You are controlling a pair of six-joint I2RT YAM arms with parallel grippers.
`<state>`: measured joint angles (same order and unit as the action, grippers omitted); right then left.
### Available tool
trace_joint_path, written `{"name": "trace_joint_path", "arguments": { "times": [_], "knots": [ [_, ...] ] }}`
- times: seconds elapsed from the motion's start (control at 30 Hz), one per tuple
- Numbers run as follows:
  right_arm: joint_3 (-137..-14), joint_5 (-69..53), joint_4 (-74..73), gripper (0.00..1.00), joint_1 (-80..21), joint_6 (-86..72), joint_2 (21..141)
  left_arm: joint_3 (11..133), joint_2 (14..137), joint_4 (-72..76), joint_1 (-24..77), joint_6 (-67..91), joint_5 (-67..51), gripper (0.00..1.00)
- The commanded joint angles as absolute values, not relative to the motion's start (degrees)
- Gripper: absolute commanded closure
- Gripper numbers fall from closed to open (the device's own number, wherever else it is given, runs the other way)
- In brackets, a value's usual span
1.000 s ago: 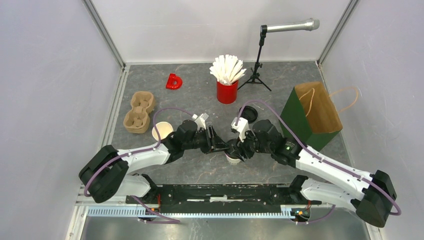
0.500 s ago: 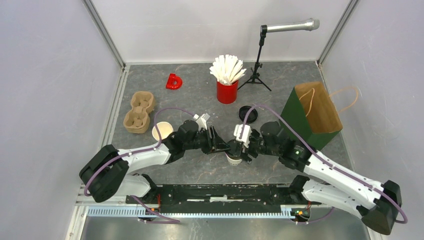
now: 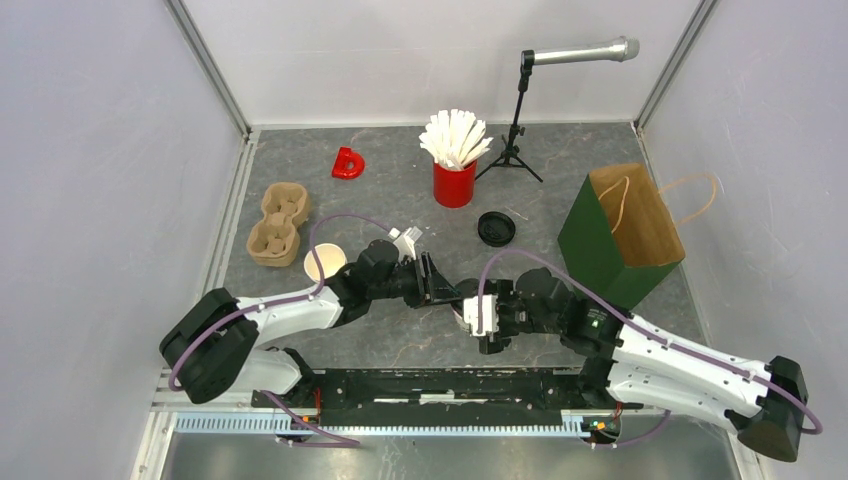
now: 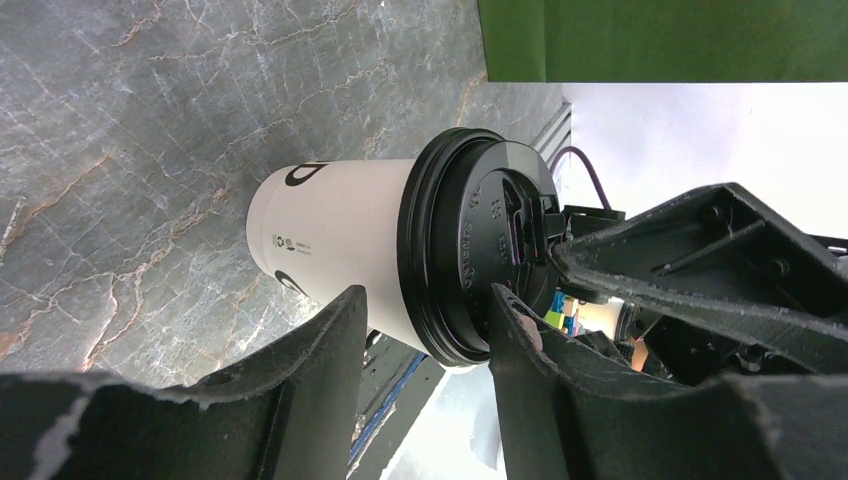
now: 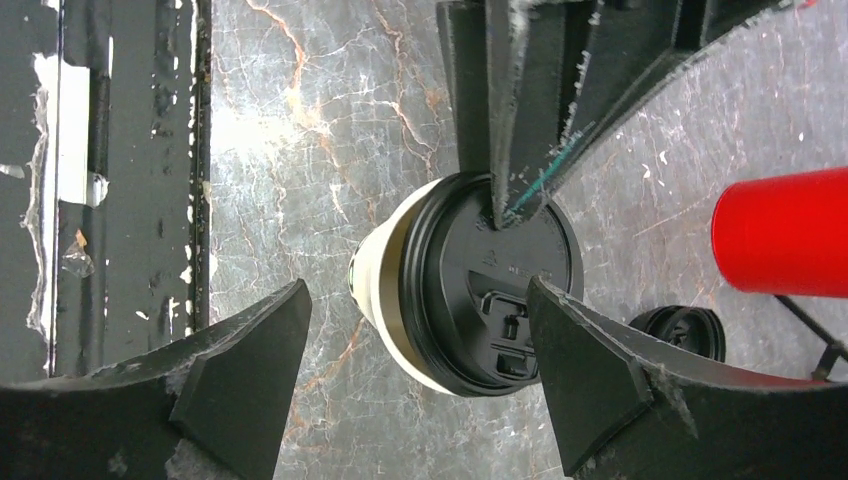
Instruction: Pack the takeout coffee
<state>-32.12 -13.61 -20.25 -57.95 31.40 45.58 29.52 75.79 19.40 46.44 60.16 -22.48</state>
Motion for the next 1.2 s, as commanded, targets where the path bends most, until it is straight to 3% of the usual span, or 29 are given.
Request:
{"name": "trace_joint_path", "arguments": {
  "times": [0.0,0.17,0.4,0.73,1.17],
  "knots": [
    [-31.4,-10.0,-17.3,0.14,-60.9,35.6,45.6,31.2,76.4,19.1,47.0,57.0,-20.9,0.46],
    [-30.6,-5.9,-18.0,0.19,-64.0,37.3,48.5,31.5,76.0,18.3,47.1,56.7,-20.6,0.46],
    [-29.4,-1.1,-15.6,0.36,-66.5,37.9,49.5,32.1,75.0,16.1,47.2,55.7,-19.4,0.46],
    [-27.8,2.5,-10.8,0.42,-67.3,39.2,50.0,34.6,75.0,12.7,47.1,53.9,-18.8,0.46],
    [-26.5,4.9,-3.0,0.42,-67.4,40.0,51.3,38.9,73.1,4.3,46.4,49.9,-14.6,0.45]
  ]
}}
